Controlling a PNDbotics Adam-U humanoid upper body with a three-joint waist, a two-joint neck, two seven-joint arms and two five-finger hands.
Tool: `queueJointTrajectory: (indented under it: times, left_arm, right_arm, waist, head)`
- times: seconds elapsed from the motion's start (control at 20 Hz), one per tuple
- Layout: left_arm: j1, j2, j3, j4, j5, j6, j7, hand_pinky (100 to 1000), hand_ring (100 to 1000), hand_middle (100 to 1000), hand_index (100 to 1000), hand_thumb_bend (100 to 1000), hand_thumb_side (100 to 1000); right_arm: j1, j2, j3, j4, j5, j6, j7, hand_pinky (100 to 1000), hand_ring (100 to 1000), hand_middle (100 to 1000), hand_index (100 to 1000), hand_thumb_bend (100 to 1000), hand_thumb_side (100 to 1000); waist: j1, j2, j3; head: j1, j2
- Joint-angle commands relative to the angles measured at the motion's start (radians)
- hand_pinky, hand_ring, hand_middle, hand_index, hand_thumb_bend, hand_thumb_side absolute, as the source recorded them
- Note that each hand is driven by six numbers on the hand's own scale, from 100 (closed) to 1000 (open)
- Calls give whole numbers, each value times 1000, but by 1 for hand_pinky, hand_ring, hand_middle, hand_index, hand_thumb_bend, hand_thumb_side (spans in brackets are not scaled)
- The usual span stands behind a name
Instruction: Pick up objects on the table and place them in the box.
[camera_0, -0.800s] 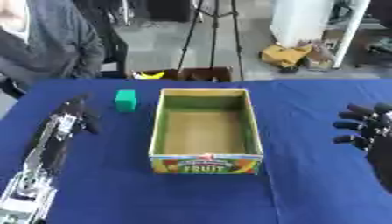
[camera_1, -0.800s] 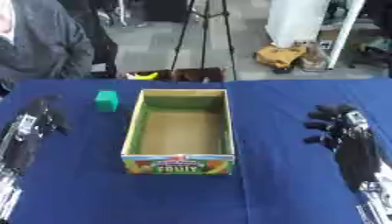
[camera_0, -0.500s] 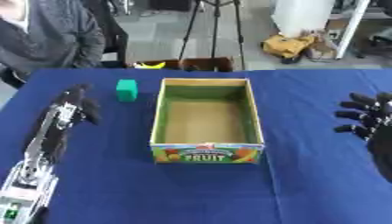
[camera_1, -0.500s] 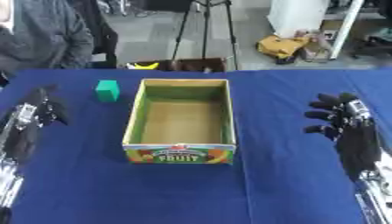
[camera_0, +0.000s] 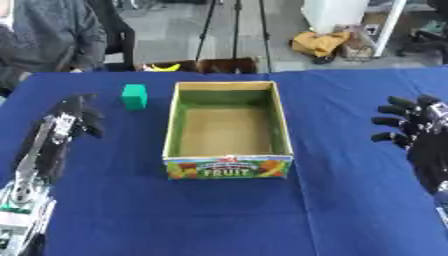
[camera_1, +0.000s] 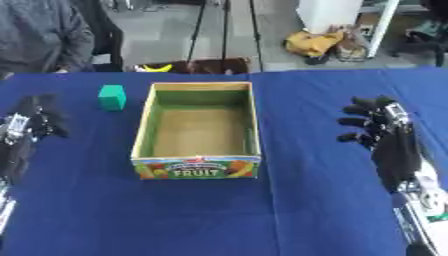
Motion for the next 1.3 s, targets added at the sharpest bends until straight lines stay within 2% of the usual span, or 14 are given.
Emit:
queueJointTrajectory:
  times: [0.05, 0.2, 0.45, 0.65, 0.7, 0.85, 1.0, 1.15, 1.3]
  left_arm:
    - [-28, 80, -3, -11, -41, 0, -15, 518, 509, 547, 808, 607, 805]
    - [-68, 153, -9, 15, -87, 19, -48, 539, 548, 591, 808, 617, 765]
    - [-174, 272, -33, 124, -160, 86, -109, 583, 598, 639, 802, 618, 683]
    - [-268, 366, -93, 218, -218, 144, -154, 636, 656, 682, 804, 658, 628]
    - [-294, 392, -114, 244, -234, 160, -167, 676, 696, 712, 817, 679, 602]
    - [-372, 471, -175, 322, -283, 208, -201, 735, 746, 750, 842, 709, 596]
    - [-434, 543, -204, 400, -331, 256, -191, 775, 800, 802, 863, 752, 588]
    - [-478, 548, -220, 480, -380, 275, -150, 791, 828, 829, 870, 770, 581]
    - [-501, 538, -222, 559, -428, 253, -102, 797, 847, 849, 879, 785, 579]
  right_arm:
    - [-12, -15, -2, -18, -3, 1, 2, 571, 728, 719, 844, 100, 1000]
    - [-9, -18, 0, -17, -2, 2, 4, 571, 728, 718, 844, 100, 1000]
    - [-3, -28, 2, -14, 1, 2, 8, 571, 727, 718, 844, 100, 1000]
    - [-2, -32, 9, -13, 2, 4, 14, 571, 727, 718, 844, 100, 1000]
    - [-4, -33, 11, -13, 2, 4, 17, 571, 727, 718, 844, 100, 1000]
    - [-10, -37, 19, -12, 4, 6, 25, 571, 727, 718, 844, 100, 1000]
    - [-22, -35, 28, -13, 5, 8, 34, 571, 727, 717, 844, 100, 1000]
    - [-31, -37, 34, -13, 6, 10, 41, 571, 727, 717, 843, 100, 1000]
    - [-37, -42, 37, -12, 8, 11, 46, 571, 727, 717, 841, 100, 1000]
  waist:
    - [2, -13, -3]
    - [8, -17, -5]
    - [19, -23, -6]
    - [28, -25, -14]
    - [32, -24, -19]
    - [39, -19, -38]
    - [42, -9, -67]
    - [48, -1, -87]
    - [54, 5, -102]
  head:
    - [-1, 2]
    - [0, 7]
    - [-4, 14]
    - [-2, 17]
    - [0, 15]
    - [13, 7]
    - [33, -7]
    - [44, -20]
    - [50, -32]
